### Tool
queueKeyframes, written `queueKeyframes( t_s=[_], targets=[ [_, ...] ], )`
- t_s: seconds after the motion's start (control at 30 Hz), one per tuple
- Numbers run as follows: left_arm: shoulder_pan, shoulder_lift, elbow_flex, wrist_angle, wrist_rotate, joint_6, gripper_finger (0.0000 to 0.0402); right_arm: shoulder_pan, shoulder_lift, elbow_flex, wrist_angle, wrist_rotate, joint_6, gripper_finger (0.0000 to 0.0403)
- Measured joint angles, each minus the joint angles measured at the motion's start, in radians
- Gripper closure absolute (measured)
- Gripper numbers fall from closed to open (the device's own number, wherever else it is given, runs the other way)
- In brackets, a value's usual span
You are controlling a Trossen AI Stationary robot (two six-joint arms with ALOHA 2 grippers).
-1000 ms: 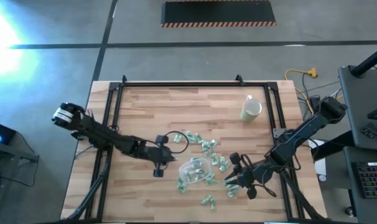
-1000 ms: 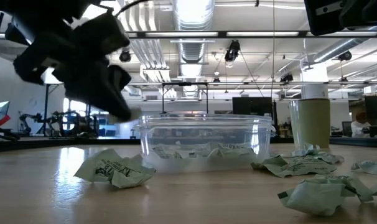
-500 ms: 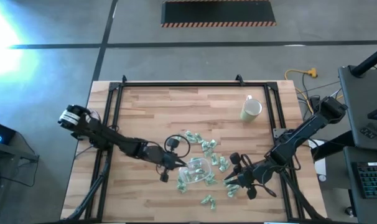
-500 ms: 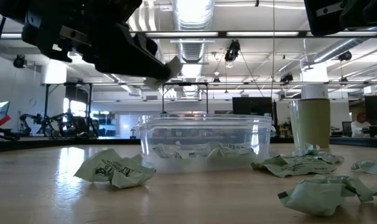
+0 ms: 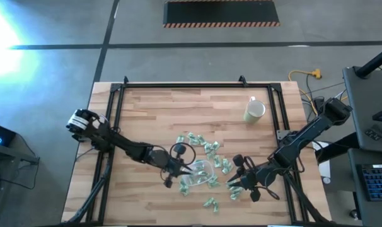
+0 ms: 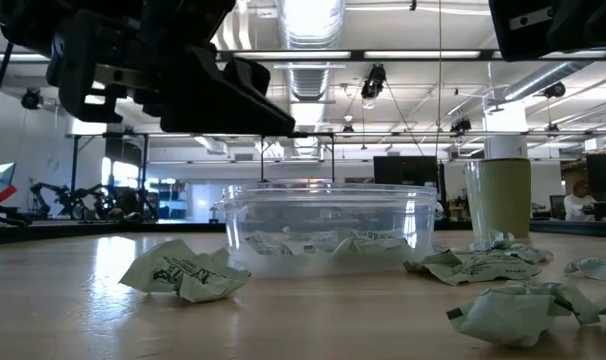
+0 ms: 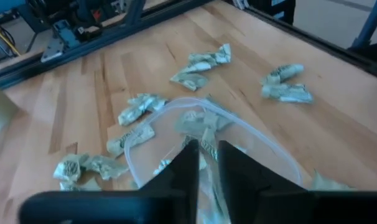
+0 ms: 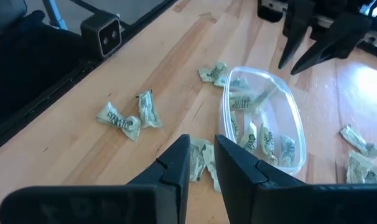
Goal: Pick and place items into bin
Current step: Put the Stevia packet into the transparent bin
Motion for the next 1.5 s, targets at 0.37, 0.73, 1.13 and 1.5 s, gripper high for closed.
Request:
queueKeyframes(
  t_s=[0.37, 0.73, 1.13, 1.5],
  targets=[
    [0.0, -0.003, 0.012, -0.005, -0.005, 0.0, 0.0242, 0.0, 0.0, -0.005, -0.008, 0.0, 0.023, 0.0339],
    [0.0, 0.12, 0.143, 0.035, -0.005, 0.001, 0.0235, -0.001, 0.0, -0.008, -0.006, 0.006, 0.023, 0.0339],
    [-0.001, 0.097, 0.286, -0.234, -0.015, -0.003, 0.0235, 0.0, 0.0, -0.045, -0.008, 0.007, 0.147, 0.0339],
    [-0.006, -0.177, 0.215, -0.537, -0.062, -0.056, 0.0235, -0.005, 0.001, -0.146, -0.01, 0.027, 0.285, 0.0339]
  ],
)
